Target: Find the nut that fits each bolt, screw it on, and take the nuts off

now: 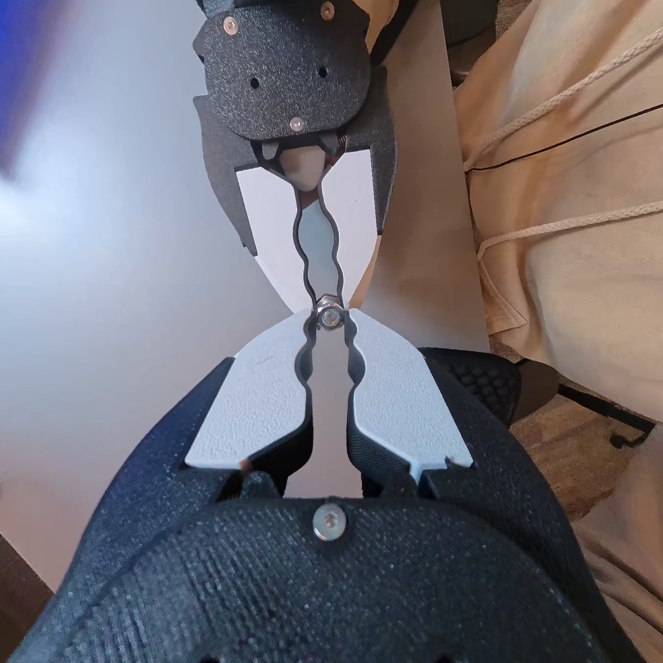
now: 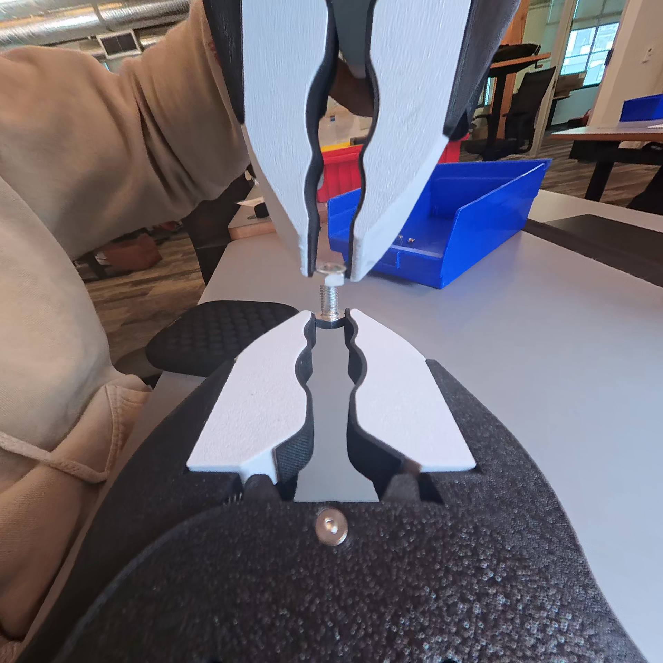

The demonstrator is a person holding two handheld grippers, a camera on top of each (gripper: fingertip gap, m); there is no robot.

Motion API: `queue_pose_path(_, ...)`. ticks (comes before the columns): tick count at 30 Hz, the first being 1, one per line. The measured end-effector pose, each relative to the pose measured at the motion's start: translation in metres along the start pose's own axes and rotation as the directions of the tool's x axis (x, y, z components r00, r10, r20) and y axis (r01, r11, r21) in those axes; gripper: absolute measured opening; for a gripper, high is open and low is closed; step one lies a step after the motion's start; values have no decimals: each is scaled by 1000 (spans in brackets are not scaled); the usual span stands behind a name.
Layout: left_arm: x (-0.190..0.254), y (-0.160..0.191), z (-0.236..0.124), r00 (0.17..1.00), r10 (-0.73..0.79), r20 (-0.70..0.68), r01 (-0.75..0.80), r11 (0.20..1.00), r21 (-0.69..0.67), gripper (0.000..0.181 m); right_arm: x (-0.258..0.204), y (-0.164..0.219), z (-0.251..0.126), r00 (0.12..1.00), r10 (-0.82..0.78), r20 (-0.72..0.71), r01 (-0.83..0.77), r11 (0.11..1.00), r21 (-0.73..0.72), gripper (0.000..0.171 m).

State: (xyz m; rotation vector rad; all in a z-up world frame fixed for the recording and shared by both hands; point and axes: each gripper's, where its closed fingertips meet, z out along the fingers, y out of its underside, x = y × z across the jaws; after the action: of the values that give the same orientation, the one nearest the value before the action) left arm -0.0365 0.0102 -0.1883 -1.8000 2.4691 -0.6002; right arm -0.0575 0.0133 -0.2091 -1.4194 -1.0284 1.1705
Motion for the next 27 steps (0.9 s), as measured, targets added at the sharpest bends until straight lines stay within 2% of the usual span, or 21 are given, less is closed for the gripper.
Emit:
queue_pose_path(11, 3, -8, -3, 1000, 31, 0, -31, 997, 69, 14, -3, -10, -4, 1000, 7, 28, -10, 996, 85, 15)
queue_pose_path(27, 7, -24, -19, 984, 98, 150, -148, 916, 372, 14, -4, -27, -14, 999, -1, 51, -8, 984, 179, 15)
